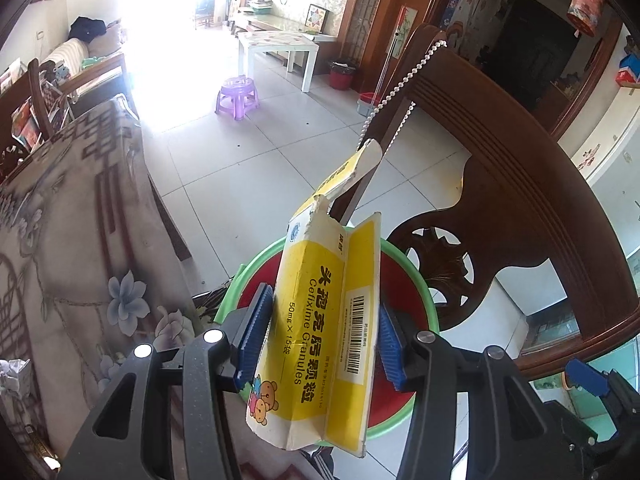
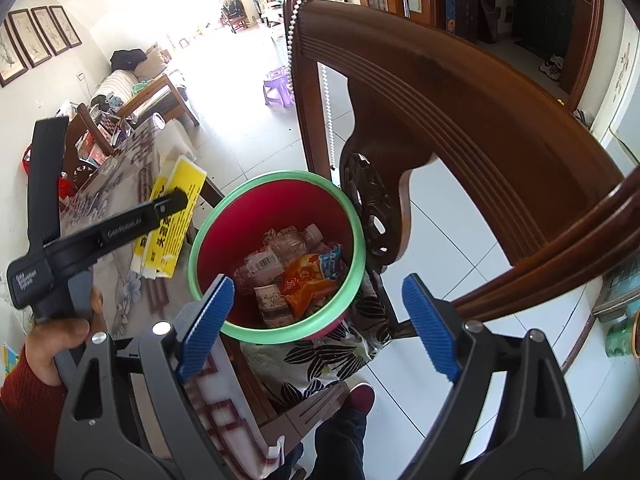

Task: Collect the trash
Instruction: 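Open the right tool to drop the paper cup while the left tool drops the yellow box, then grasp the crumpled white paper with the left tool while the right tool grasps the brown cigarette box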

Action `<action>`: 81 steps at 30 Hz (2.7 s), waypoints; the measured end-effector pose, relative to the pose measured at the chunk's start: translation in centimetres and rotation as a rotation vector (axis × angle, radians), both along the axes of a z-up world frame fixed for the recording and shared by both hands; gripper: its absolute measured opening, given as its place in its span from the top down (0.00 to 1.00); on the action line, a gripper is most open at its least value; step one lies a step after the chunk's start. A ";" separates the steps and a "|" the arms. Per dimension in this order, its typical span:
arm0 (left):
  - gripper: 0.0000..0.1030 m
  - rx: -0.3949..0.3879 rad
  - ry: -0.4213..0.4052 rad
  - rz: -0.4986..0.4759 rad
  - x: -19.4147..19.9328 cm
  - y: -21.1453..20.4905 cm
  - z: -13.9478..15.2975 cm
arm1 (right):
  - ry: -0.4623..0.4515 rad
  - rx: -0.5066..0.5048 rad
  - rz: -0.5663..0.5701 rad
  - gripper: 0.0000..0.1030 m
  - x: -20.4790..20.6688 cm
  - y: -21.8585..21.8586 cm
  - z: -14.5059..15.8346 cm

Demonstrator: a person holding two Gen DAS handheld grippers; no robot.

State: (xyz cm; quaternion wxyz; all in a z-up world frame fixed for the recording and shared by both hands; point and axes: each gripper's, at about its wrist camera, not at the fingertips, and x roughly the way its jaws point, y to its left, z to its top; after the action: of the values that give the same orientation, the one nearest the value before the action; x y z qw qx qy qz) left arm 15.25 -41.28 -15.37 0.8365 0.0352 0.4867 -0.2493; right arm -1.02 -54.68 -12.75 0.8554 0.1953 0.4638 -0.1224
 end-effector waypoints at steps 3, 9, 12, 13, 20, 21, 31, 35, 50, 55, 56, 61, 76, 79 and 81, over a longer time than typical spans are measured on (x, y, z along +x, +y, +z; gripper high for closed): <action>0.38 -0.009 -0.007 -0.007 0.3 -0.6 0.2 | 0.008 0.002 -0.010 0.18 -0.3 -0.3 -0.3; 0.38 -0.020 -0.024 -0.018 -0.1 -0.6 1.1 | 0.020 0.002 -0.015 0.18 -0.5 -0.4 -0.7; 0.38 -0.025 -0.030 -0.009 -0.3 0.4 1.6 | 0.022 0.004 -0.009 0.18 -0.2 -0.1 -0.9; 0.38 -0.030 -0.029 -0.002 -0.4 0.9 1.7 | 0.022 0.005 -0.006 0.18 -0.1 0.1 -0.9; 0.36 -0.060 -0.020 0.095 -1.2 7.1 2.5 | 0.031 0.006 0.053 0.18 1.7 2.6 -1.0; 0.36 -0.063 -0.017 0.123 -1.3 8.5 2.5 | 0.031 0.005 0.069 0.18 2.2 3.3 -0.9; 0.32 -0.014 0.025 0.437 -2.9 24.8 0.1 | 0.035 -0.004 0.181 0.18 4.7 11.2 -0.8; 0.32 0.030 0.096 0.590 -4.4 32.5 -2.5 | 0.053 -0.007 0.201 0.18 5.0 14.1 -1.3; 0.32 0.001 0.136 0.771 -6.6 48.0 -4.1 | 0.152 0.007 0.620 0.18 8.7 34.9 -5.3; 0.32 0.005 0.124 0.786 -6.7 51.8 -4.0 | 0.195 -0.031 0.782 0.18 10.2 42.8 -7.6; 0.32 0.006 0.125 0.788 -6.7 52.3 -4.0 | 0.203 -0.043 0.804 0.18 10.5 44.0 -8.0; 0.32 -0.022 0.145 0.773 -6.4 54.3 -5.1 | 0.234 -0.095 0.892 0.18 11.9 48.2 -9.4; 0.26 -0.111 0.084 0.521 -1.2 48.9 -4.9 | 0.260 -0.071 0.851 0.61 11.2 48.1 -10.0; 0.23 -0.099 0.073 0.458 -0.1 46.6 -5.1 | 0.241 -0.048 0.773 0.61 10.3 45.7 -8.9; 0.23 -0.089 0.071 0.420 0.8 44.9 -5.5 | 0.235 -0.033 0.721 0.61 9.6 44.2 -8.3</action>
State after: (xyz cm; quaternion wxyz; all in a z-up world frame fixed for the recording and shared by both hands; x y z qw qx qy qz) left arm 16.01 3.63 -20.91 0.8530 -0.1127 0.5012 -0.0916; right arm 8.58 -10.47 -21.09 0.7875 -0.0097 0.5957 0.1576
